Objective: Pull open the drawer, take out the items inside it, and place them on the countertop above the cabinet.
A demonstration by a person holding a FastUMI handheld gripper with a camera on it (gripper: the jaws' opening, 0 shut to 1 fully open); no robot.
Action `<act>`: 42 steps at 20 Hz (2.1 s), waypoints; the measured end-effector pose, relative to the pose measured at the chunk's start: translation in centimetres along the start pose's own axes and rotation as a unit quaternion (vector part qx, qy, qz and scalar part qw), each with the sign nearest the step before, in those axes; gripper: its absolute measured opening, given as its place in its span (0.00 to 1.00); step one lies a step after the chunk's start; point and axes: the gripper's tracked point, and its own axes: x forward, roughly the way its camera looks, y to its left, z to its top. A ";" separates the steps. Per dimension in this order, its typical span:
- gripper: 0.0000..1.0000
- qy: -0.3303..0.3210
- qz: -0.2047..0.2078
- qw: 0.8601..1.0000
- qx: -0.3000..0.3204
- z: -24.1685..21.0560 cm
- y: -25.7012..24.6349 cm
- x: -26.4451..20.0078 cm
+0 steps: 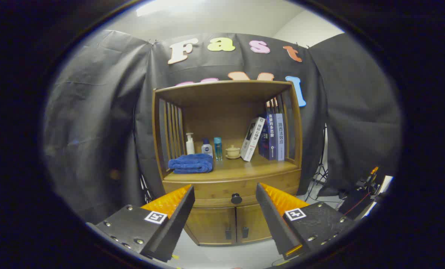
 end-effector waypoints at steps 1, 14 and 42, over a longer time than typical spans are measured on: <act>0.99 0.006 0.004 1.000 -0.005 -0.5 0.2 0.2; 0.99 0.014 0.005 1.000 -0.020 -2.3 0.6 0.9; 0.99 0.034 0.036 0.998 -0.041 -9.3 -0.5 9.7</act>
